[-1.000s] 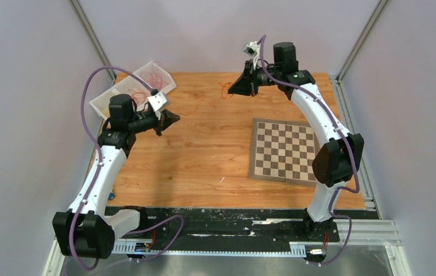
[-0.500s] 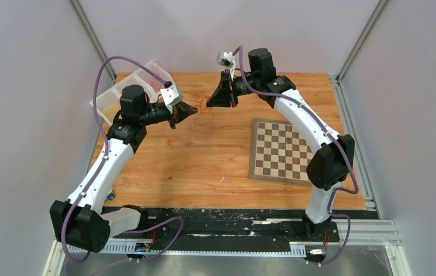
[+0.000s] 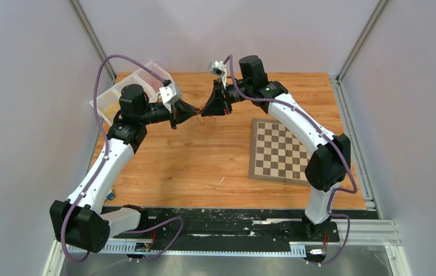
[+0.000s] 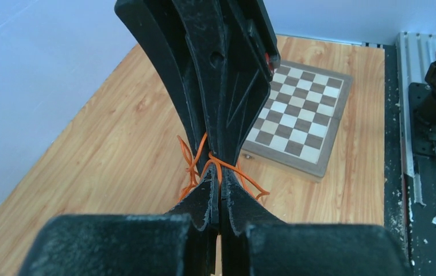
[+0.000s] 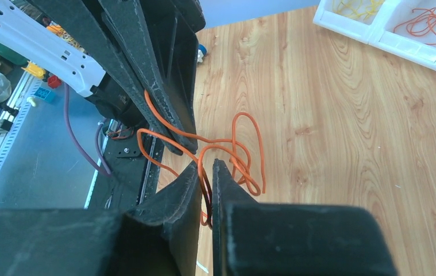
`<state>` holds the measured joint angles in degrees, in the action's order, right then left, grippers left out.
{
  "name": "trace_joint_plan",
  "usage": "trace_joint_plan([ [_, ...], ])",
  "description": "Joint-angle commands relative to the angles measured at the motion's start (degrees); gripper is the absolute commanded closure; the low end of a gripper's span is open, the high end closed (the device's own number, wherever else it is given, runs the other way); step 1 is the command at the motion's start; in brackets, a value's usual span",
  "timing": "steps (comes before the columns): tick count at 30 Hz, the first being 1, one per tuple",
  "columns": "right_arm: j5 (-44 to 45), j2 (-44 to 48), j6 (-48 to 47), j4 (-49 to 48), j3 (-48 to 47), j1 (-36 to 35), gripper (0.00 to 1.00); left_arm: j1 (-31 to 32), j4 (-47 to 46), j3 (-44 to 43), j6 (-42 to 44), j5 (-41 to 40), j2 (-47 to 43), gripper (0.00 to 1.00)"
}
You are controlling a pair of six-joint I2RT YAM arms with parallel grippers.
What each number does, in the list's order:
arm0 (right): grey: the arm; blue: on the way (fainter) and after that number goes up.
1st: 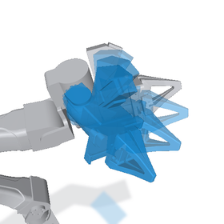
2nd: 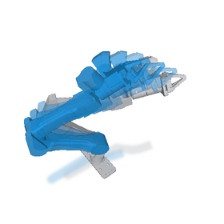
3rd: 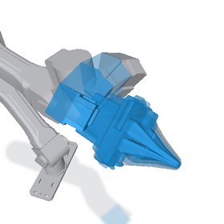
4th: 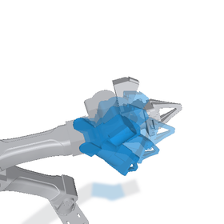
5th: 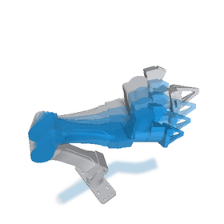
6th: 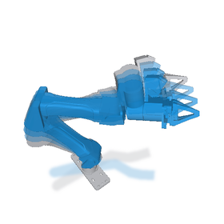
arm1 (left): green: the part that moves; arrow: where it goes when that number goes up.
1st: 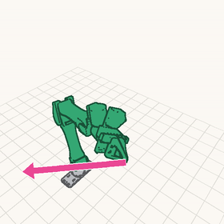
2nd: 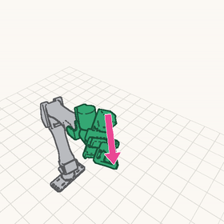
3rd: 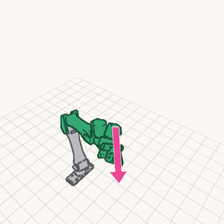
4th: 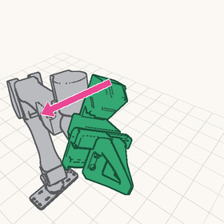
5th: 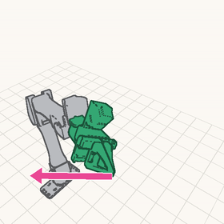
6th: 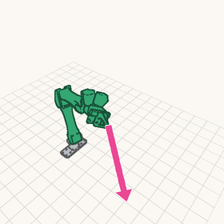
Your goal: Untangle the cables
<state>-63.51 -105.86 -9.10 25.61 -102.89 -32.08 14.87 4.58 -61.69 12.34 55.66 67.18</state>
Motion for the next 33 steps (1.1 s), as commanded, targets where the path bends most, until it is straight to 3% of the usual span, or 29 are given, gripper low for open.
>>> trace_joint_plan([
  [1,-0.65,1.22,-0.94,-2.24,-1.60,-0.74,0.89,0.23,-8.41,-2.96,-9.16,1.88,-0.17,1.00],
  [6,-0.79,0.70,-0.71,-2.50,-1.89,-0.79,0.79,0.24,-10.16,-2.74,-11.63,0.85,-0.36,1.00],
  [10,-0.79,-0.32,0.11,-3.05,-3.58,-1.08,0.78,0.18,-10.83,-2.78,-13.72,1.85,0.06,1.00],
  [14,1.24,-0.58,-0.22,-3.38,-4.20,-1.10,0.84,0.20,-11.46,-2.90,-15.24,1.98,0.05,1.00],
  [19,4.67,0.10,-1.21,-3.41,-2.54,-0.88,1.00,0.24,-8.53,-4.03,-13.06,2.24,-1.55,1.00],
  [20,5.31,0.31,-1.40,-3.46,-2.42,-0.85,1.00,0.15,-6.09,-4.26,-11.78,2.15,-1.93,0.94],
  [21,6.76,0.90,-2.02,-3.51,-2.24,-0.80,1.00,0.16,-0.15,-5.15,-6.29,1.64,-3.44,0.59],
  [22,7.41,1.18,-2.32,-3.55,-2.23,-0.81,1.00,0.11,3.49,-5.43,-5.31,0.61,-3.71,0.37],
  [23,7.84,1.53,-2.54,-3.67,-2.23,-0.80,1.00,0.05,5.17,-6.20,-3.92,0.07,-3.98,0.28],
  [24,8.15,1.84,-2.66,-3.88,-2.23,-0.80,1.00,-0.27,7.92,-6.62,-3.61,-0.53,-3.98,0.13],
  [26,8.59,2.40,-2.67,-4.35,-2.02,-0.80,1.00,-0.77,10.44,-7.66,-3.33,-0.72,-3.81,0.02],
  [33,9.67,3.01,-2.47,-5.43,-1.02,-1.07,1.00,-1.16,10.39,-7.52,-1.67,-3.72,-3.51,0.00],
])
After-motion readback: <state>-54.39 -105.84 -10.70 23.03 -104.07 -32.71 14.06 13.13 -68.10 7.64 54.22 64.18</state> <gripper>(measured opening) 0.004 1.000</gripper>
